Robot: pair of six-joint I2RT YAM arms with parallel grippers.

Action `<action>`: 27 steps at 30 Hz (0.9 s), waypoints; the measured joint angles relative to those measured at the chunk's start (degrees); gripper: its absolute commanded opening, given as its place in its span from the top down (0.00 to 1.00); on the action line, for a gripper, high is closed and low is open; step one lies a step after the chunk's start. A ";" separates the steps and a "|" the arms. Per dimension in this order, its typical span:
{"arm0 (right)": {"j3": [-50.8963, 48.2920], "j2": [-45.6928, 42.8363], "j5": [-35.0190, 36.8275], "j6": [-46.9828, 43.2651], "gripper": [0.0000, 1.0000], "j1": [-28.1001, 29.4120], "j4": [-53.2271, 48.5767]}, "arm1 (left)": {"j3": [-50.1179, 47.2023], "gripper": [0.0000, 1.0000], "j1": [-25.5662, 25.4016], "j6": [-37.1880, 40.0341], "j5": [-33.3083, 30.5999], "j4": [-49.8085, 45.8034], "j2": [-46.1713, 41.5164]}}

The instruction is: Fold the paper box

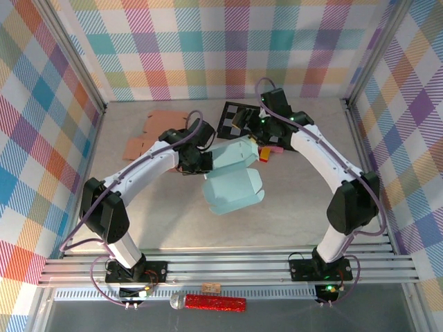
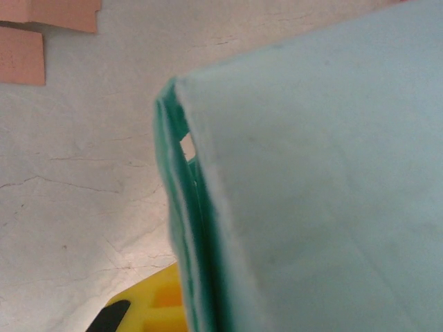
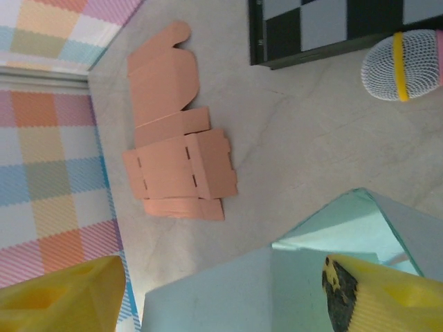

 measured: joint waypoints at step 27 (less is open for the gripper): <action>-8.11 -2.12 -49.70 -17.53 0.54 -20.68 17.66 | 5.66 1.00 12.15 10.45 32.37 1.51 2.27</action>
